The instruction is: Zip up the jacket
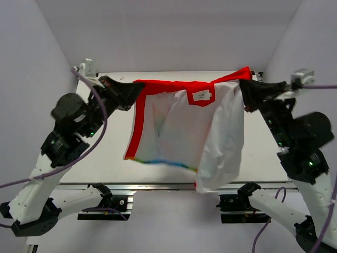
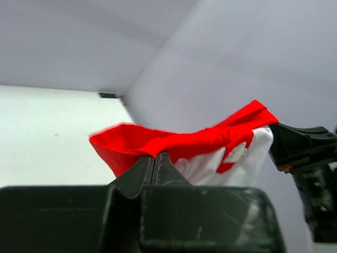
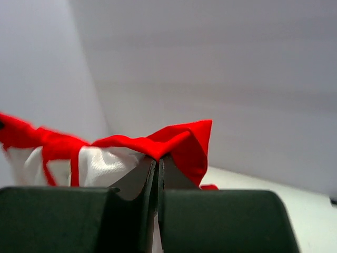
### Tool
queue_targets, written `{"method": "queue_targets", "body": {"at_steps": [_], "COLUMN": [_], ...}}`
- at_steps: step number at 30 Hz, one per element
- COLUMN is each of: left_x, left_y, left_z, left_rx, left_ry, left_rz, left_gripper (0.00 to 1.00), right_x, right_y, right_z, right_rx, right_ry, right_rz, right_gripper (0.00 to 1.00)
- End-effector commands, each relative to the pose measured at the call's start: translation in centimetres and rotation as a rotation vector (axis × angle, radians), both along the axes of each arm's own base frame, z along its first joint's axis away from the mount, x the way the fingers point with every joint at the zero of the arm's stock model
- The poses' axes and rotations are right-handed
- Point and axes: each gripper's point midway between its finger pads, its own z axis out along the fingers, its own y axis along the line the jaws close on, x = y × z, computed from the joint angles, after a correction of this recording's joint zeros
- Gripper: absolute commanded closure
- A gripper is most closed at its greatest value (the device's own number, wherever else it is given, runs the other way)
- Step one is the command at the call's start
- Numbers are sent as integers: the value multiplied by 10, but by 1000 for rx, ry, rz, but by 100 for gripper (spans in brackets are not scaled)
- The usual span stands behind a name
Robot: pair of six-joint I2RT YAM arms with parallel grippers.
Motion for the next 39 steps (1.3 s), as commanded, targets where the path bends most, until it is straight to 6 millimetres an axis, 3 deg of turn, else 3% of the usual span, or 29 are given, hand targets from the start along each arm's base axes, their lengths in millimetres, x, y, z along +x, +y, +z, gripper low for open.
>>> {"method": "queue_targets", "body": {"at_steps": [1, 2, 5, 6, 7, 8, 9, 10, 11, 12, 13, 14, 15, 16, 18, 19, 20, 22, 23, 24, 26, 27, 28, 29, 32, 33, 34, 35, 39], "left_x": [41, 66, 115, 147, 165, 178, 217, 234, 245, 267, 283, 288, 294, 305, 316, 317, 316, 312, 308, 299, 280, 265, 254, 229, 193, 177, 154, 146, 105], "left_y": [-4, -13, -5, -11, -6, -7, 10, 16, 24, 28, 26, 23, 9, -3, -19, -19, -18, -14, -11, -5, 8, 18, 30, 45, 76, 89, 105, 125, 168], "left_z": [-17, -46, -77, -128, -126, -156, -203, -213, -235, -280, -271, -286, -298, -330, -332, -335, -338, -329, -301, -305, -268, -282, -282, -287, -305, -297, -336, -349, -397], "left_rx": [30, 98, 214, 355, 358, 413, 452, 445, 474, 531, 522, 560, 573, 613, 598, 601, 609, 609, 577, 606, 578, 613, 621, 624, 602, 556, 586, 528, 403], "left_ry": [63, 137, 248, 361, 388, 482, 602, 639, 695, 779, 755, 793, 815, 856, 832, 831, 831, 807, 751, 758, 709, 745, 752, 775, 827, 823, 914, 973, 1137], "left_rz": [133, 189, 418, 477, 510, 483, 528, 539, 565, 607, 635, 629, 562, 524, 459, 463, 462, 470, 473, 473, 497, 509, 549, 573, 640, 653, 664, 696, 705], "left_gripper": [100, 100, 100, 100, 100, 100, 100, 100, 100, 100, 100, 100, 100, 100, 79, 62, 28, 2, 2, 2, 2, 2, 2, 2, 2, 2, 2, 2, 2], "right_x": [65, 84, 144, 159, 187, 199, 210, 230, 239, 256, 265, 274, 286, 294, 302, 299, 299, 286, 283, 273, 254, 243, 227, 222, 196, 188, 181, 169, 142], "right_y": [-5, -15, 0, 1, 12, 6, 8, 12, 15, 21, 25, 32, 41, 54, 64, 74, 70, 77, 69, 64, 48, 37, 30, 3, -51, -63, -72, -96, -131], "right_z": [-41, -53, -108, -125, -166, -184, -204, -245, -258, -303, -317, -333, -326, -362, -367, -368, -366, -355, -348, -322, -335, -320, -342, -333, -371, -372, -379, -397, -432], "right_rx": [2, 8, -111, -141, -208, -180, -186, -228, -211, -272, -288, -319, -326, -386, -408, -399, -383, -329, -296, -253, -205, -164, -149, -99, -46, -26, -8, 29, 115], "right_ry": [162, 209, 347, 400, 509, 605, 661, 752, 809, 894, 927, 963, 970, 1044, 1079, 1087, 1078, 1023, 1011, 961, 1003, 984, 1046, 1035, 1132, 1138, 1160, 1211, 1290], "right_rz": [-209, -316, -444, -475, -505, -542, -553, -592, -618, -650, -669, -662, -645, -607, -541, -463, -439, -311, -284, -242, -178, -166, -131, -172, -276, -301, -306, -355, -455], "right_gripper": [100, 100, 100, 100, 100, 100, 100, 100, 100, 100, 100, 89, 75, 63, 45, 41, 34, 27, 19, 14, 11, 11, 11, 11, 11, 11, 11, 11, 11]}}
